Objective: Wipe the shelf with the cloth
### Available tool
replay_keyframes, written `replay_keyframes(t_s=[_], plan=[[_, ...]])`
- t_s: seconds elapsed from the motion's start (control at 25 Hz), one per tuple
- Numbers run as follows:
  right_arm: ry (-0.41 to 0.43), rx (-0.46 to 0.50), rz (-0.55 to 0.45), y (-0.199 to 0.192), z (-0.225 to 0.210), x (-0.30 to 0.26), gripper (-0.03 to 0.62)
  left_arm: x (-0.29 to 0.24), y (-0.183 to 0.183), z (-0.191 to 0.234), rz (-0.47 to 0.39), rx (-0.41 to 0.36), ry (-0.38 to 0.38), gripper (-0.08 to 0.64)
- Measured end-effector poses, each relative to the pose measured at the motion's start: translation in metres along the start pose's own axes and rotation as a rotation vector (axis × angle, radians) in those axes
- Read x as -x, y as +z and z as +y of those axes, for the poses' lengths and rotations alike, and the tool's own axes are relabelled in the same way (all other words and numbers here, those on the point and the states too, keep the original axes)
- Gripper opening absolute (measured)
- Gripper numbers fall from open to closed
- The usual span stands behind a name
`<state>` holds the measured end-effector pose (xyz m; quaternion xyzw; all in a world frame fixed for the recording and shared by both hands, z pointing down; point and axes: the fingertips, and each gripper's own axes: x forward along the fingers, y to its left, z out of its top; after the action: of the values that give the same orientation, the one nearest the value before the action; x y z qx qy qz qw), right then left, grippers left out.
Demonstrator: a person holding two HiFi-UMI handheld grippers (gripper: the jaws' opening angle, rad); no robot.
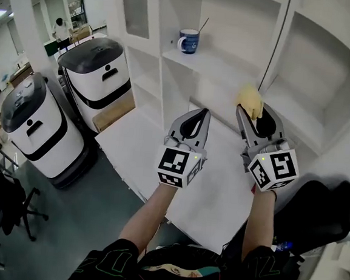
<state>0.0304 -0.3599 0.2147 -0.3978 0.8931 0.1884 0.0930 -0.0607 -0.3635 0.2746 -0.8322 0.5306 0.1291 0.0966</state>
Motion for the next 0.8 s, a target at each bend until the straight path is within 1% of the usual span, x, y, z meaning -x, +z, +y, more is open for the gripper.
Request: replay_keyframes(t_s=[0.24, 0.32, 0.44, 0.64, 0.8], plan=[[-0.137, 0.142, 0.008, 0.047, -0.073, 0.016, 0.166, -0.045, 0.032, -0.050, -0.070, -0.010, -0.158, -0.003], [-0.172, 0.180, 0.017, 0.063, -0.094, 0.017, 0.166, -0.055, 0.041, -0.063, -0.086, -0.018, -0.196, -0.003], [-0.204, 0.210, 0.039, 0.078, -0.122, 0.012, 0.166, -0.068, 0.051, -0.080, -0.105, -0.029, -0.245, -0.003], [-0.223, 0.227, 0.038, 0.093, -0.153, -0.006, 0.166, -0.084, 0.065, -0.096, -0.124, -0.046, -0.286, -0.003], [-0.251, 0.247, 0.041, 0.106, -0.179, -0.027, 0.166, -0.090, 0.076, -0.096, -0.138, -0.061, -0.291, -0.003]])
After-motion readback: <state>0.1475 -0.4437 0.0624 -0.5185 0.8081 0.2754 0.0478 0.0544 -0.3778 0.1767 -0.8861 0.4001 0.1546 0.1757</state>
